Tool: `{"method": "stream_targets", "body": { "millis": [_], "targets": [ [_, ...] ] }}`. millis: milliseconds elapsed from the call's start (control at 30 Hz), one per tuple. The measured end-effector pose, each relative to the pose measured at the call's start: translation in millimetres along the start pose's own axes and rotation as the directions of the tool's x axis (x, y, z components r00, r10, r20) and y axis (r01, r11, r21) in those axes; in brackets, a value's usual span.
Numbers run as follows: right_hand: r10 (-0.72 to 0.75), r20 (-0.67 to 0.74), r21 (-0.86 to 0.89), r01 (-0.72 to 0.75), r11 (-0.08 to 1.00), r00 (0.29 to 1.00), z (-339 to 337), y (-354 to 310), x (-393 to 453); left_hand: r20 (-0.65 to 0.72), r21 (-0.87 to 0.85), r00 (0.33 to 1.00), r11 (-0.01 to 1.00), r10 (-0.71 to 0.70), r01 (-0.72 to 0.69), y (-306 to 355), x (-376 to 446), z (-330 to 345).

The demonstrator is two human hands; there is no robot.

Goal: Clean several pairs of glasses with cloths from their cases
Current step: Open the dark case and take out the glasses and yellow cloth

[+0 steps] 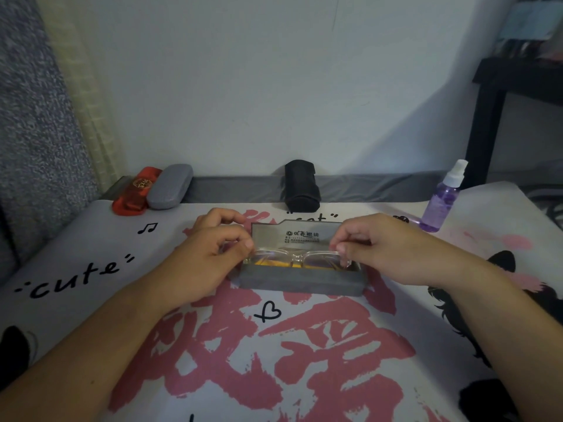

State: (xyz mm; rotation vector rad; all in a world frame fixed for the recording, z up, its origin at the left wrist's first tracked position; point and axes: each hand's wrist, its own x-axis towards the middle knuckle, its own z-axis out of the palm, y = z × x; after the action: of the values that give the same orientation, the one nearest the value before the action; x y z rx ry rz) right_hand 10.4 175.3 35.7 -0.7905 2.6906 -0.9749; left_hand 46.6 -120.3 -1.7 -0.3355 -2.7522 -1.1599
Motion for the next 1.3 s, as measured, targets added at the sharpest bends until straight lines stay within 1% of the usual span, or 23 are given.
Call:
{"method": "stream_targets", "body": {
  "millis": [67, 133, 200, 267, 300, 333, 367, 433, 467, 533, 667, 767, 833, 900, 933, 1033, 1067, 1133, 1167, 1200, 1233, 1267, 1300],
  "targets": [
    [0.036, 0.046, 0.038, -0.038, 0.999, 0.998, -0.7, -1.6, 0.7, 0.003, -0.007, 1.0, 1.0, -0.001, 0.001, 1.3, 0.2, 0.3],
    [0.04, 0.054, 0.069, -0.043, 0.997, 0.998, -3.1, -3.7, 1.7, 0.0, -0.017, 1.0, 1.0, 0.003, -0.003, 2.6, 0.2, 0.7],
    [0.005, -0.01, 0.053, -0.005, 0.999, 1.0, -6.2, -5.8, 1.6, -0.035, -0.03, 0.998, 0.998, 0.046, -0.048, 4.3, 0.3, 0.4],
    [-0.072, -0.16, 0.025, 0.077, 0.997, 0.984, -7.0, -5.8, 0.7, -0.118, -0.044, 0.985, 0.991, 0.123, -0.129, 8.1, 0.8, -0.9],
    [-0.136, -0.261, -0.037, 0.131, 0.991, 0.956, -6.5, -6.5, 0.2, -0.168, -0.03, 0.973, 0.986, 0.159, -0.166, 10.7, 1.0, -2.2],
    [-0.23, -0.359, -0.145, 0.19, 0.971, 0.904, -5.3, -8.3, -0.3, -0.221, 0.018, 0.954, 0.979, 0.2, -0.202, 13.3, 1.2, -3.5],
    [-0.342, -0.433, -0.267, 0.243, 0.932, 0.834, -3.4, -9.0, 0.2, -0.267, 0.095, 0.93, 0.967, 0.252, -0.235, 15.9, 1.0, -4.9],
    [-0.519, -0.493, -0.441, 0.314, 0.841, 0.698, 2.2, -10.1, 2.7, -0.321, 0.261, 0.878, 0.924, 0.355, -0.278, 20.1, -0.4, -5.9],
    [-0.567, -0.5, -0.482, 0.333, 0.81, 0.655, 4.8, -9.8, 3.7, -0.333, 0.314, 0.861, 0.907, 0.383, -0.282, 21.6, -1.1, -5.4],
    [-0.621, -0.486, -0.521, 0.367, 0.771, 0.614, 9.4, -11.0, 4.6, -0.336, 0.358, 0.856, 0.894, 0.393, -0.27, 24.3, -2.6, -3.7],
    [-0.646, -0.435, -0.577, 0.357, 0.735, 0.627, 19.2, -16.1, 5.7, -0.249, 0.424, 0.883, 0.865, 0.397, -0.269, 24.1, -3.9, -1.5],
    [-0.616, -0.361, -0.671, 0.263, 0.693, 0.7, 23.2, -16.3, 6.7, -0.244, 0.473, 0.885, 0.845, 0.397, -0.249, 25.3, -7.9, -1.4],
    [-0.59, -0.3, -0.752, 0.195, 0.63, 0.75, 27.5, -17.5, 6.9, -0.253, 0.539, 0.867, 0.806, 0.43, -0.244, 26.8, -9.9, -2.0],
    [-0.604, -0.284, -0.817, 0.141, 0.559, 0.745, 33.4, -22.9, 5.3, -0.229, 0.631, 0.847, 0.735, 0.481, -0.247, 30.7, -11.1, -1.3],
    [-0.609, -0.304, -0.828, 0.113, 0.549, 0.733, 35.5, -26.8, 3.9, -0.22, 0.666, 0.838, 0.705, 0.499, -0.245, 32.5, -11.3, 0.1],
    [-0.566, -0.43, -0.787, 0.015, 0.617, 0.703, 36.1, -32.9, 1.5, -0.23, 0.705, 0.835, 0.677, 0.5, -0.211, 38.2, -12.4, 3.4],
    [-0.536, -0.494, -0.742, -0.011, 0.67, 0.684, 34.5, -32.4, 1.4, -0.241, 0.702, 0.837, 0.683, 0.492, -0.2, 39.5, -12.6, 4.1],
    [-0.412, -0.663, -0.56, -0.05, 0.827, 0.625, 31.5, -29.9, 1.7, -0.275, 0.682, 0.845, 0.712, 0.46, -0.166, 43.0, -13.1, 4.6],
    [-0.327, -0.725, -0.455, -0.066, 0.888, 0.607, 30.4, -29.3, 1.7, -0.306, 0.655, 0.85, 0.743, 0.429, -0.14, 45.4, -13.6, 4.6],
    [-0.239, -0.754, -0.365, -0.089, 0.927, 0.611, 30.8, -28.9, 1.9, -0.355, 0.598, 0.854, 0.795, 0.381, -0.106, 47.5, -13.5, 5.5],
    [-0.153, -0.756, -0.288, -0.114, 0.951, 0.637, 32.7, -28.8, 2.3, -0.427, 0.487, 0.853, 0.871, 0.299, -0.062, 48.9, -13.7, 6.4],
    [-0.073, -0.744, -0.214, -0.133, 0.968, 0.664, 35.0, -28.3, 2.5, -0.497, 0.323, 0.847, 0.946, 0.188, -0.02, 48.9, -12.5, 7.5],
    [-0.007, -0.729, -0.145, -0.144, 0.979, 0.684, 36.9, -27.7, 3.2, -0.543, 0.128, 0.837, 0.992, 0.067, 0.004, 47.5, -10.7, 9.1]
  ]
}}
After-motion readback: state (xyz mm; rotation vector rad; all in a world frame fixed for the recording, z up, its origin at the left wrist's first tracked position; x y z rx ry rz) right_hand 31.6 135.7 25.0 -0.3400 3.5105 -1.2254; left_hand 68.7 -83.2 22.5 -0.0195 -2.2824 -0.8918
